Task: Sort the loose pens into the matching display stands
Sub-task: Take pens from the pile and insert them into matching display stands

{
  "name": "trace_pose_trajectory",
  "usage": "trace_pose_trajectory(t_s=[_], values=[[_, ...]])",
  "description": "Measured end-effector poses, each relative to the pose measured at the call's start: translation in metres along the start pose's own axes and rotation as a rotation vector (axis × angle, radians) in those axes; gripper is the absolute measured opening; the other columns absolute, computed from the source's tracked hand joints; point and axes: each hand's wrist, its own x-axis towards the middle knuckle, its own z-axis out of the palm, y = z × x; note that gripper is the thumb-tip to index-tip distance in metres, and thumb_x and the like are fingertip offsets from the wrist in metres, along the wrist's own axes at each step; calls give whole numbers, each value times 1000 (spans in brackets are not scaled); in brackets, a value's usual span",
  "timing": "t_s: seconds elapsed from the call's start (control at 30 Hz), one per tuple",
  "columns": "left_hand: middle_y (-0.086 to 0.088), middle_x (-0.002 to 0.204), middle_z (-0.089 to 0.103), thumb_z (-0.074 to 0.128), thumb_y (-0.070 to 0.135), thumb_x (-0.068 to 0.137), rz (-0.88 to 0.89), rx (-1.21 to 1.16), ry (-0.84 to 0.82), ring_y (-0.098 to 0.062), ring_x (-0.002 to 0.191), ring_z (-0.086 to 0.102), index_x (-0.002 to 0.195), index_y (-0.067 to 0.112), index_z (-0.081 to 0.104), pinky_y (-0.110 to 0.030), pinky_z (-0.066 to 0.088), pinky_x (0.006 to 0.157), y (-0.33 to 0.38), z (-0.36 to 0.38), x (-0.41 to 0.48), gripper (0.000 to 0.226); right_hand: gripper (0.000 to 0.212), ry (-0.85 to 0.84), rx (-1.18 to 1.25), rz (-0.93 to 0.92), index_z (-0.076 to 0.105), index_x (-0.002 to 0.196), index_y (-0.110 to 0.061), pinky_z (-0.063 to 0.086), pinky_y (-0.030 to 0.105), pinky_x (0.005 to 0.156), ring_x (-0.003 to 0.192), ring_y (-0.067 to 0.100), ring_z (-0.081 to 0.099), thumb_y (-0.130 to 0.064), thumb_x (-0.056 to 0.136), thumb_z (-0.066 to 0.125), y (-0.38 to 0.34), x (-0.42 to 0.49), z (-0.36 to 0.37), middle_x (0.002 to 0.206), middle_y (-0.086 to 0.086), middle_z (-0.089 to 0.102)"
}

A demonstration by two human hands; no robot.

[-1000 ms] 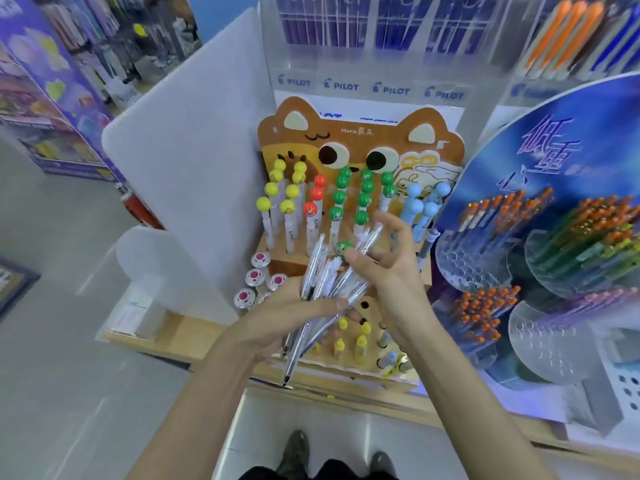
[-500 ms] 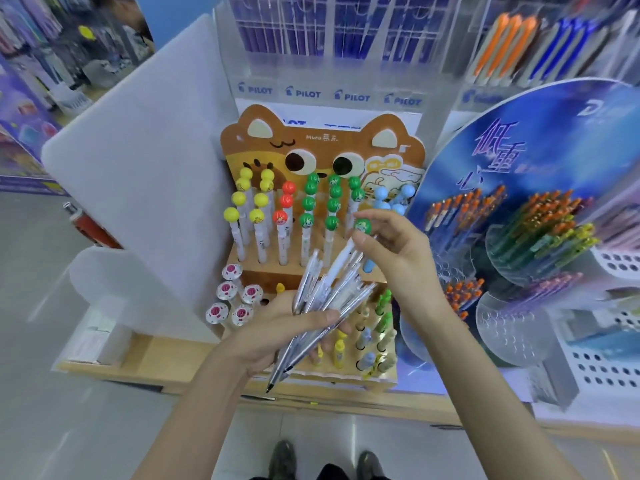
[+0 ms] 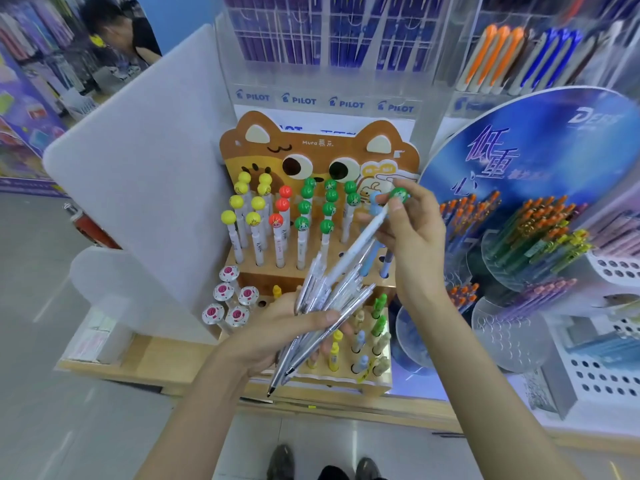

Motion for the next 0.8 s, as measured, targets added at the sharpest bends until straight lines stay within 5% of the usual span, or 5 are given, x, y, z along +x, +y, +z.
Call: trace_pose_trajectory(t_s=[0.23,0.37,0.53,0.8], values=[[-7,83,73,62,14,87,-66,35,94,-13,59,61,97,8,65,-22,51,52,-3,-8,-11,11,20,168,-157,-206,56,104,-30,51,49,88,101,25,62,-14,94,53,-9,23,-12,106,8,65],[-7,83,73,71,21,80,-70,55,177,-14,60,62,93,11,69,-24,51,52,-3,-17,-16,16,20,12,-413,-291,54,108,-23,52,25,80,88,5,64,-9,94,54,-6,28,-13,95,-19,62],[-8,85,73,70,21,81,-43,53,202,-14,59,60,100,8,65,-23,49,51,1,-24,-20,23,23,-212,-712,-341,57,117,-8,45,20,86,100,19,61,-9,94,56,16,26,-11,110,-5,58],[-11,85,73,63,23,78,-27,-2,243,-15,58,59,98,10,68,-23,49,49,6,-25,-23,24,22,-208,-785,-366,57,117,-6,44,22,88,101,17,57,-8,94,55,24,33,-6,116,6,60]])
